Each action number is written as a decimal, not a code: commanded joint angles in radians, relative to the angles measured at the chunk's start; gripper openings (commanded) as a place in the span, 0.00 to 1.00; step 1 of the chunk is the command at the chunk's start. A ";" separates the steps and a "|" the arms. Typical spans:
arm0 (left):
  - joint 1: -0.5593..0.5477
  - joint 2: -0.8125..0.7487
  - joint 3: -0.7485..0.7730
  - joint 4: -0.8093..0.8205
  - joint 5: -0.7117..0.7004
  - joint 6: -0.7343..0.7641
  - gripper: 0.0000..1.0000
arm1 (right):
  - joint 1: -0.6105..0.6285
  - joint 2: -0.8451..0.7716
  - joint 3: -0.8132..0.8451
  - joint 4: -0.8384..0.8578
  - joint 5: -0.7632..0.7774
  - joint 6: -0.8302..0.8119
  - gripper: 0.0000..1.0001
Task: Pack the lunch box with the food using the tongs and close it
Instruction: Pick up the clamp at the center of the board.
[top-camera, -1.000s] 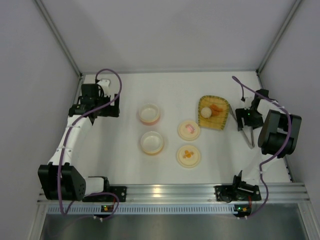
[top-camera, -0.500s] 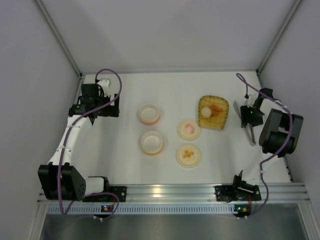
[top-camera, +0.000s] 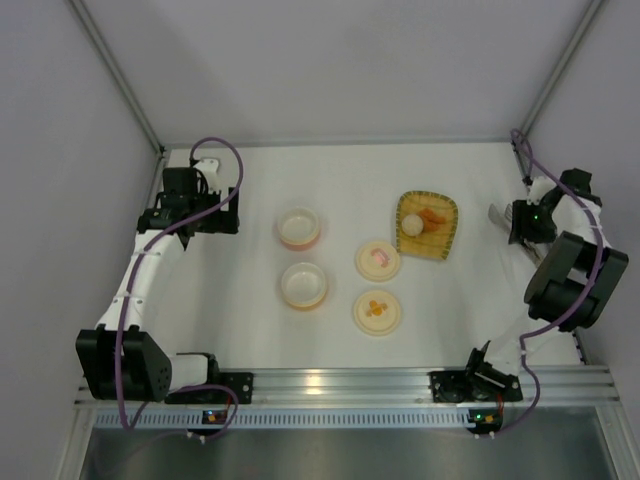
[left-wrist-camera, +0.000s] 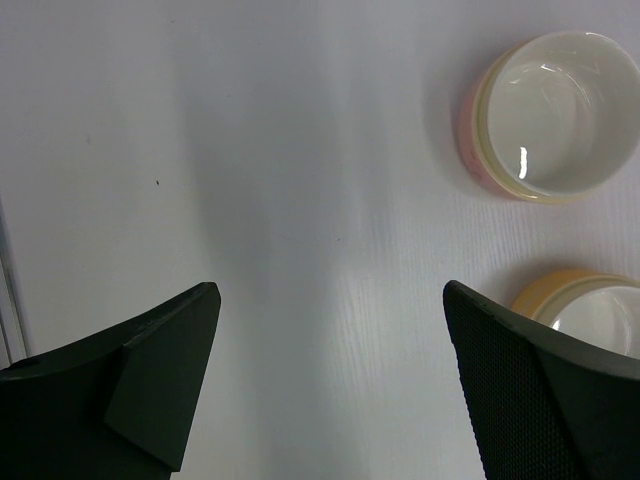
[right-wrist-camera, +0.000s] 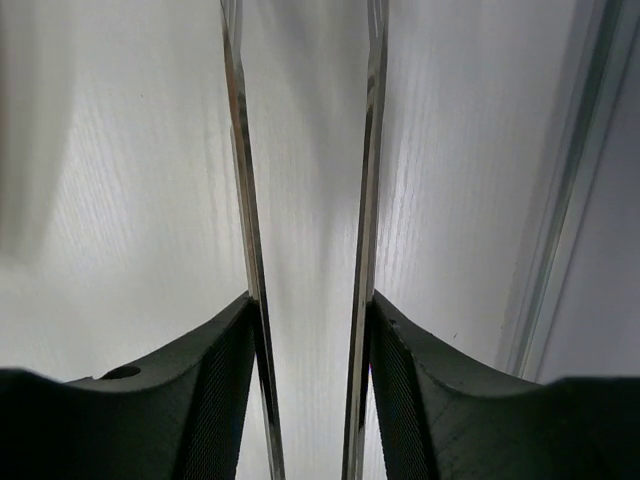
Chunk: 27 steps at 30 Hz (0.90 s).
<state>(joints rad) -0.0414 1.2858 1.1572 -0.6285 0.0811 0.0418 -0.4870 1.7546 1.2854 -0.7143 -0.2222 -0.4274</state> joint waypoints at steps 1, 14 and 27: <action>-0.002 -0.011 0.002 0.042 0.006 -0.017 0.98 | -0.027 -0.069 0.077 -0.077 -0.083 -0.031 0.45; 0.000 -0.011 0.001 0.055 0.003 -0.016 0.98 | -0.032 -0.115 0.189 -0.235 -0.245 -0.045 0.40; -0.002 0.003 0.073 -0.013 0.109 0.018 0.98 | -0.025 -0.224 0.370 -0.491 -0.499 -0.200 0.39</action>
<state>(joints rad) -0.0414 1.2942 1.1866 -0.6430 0.1387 0.0444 -0.5072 1.5745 1.6012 -1.0893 -0.6117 -0.5419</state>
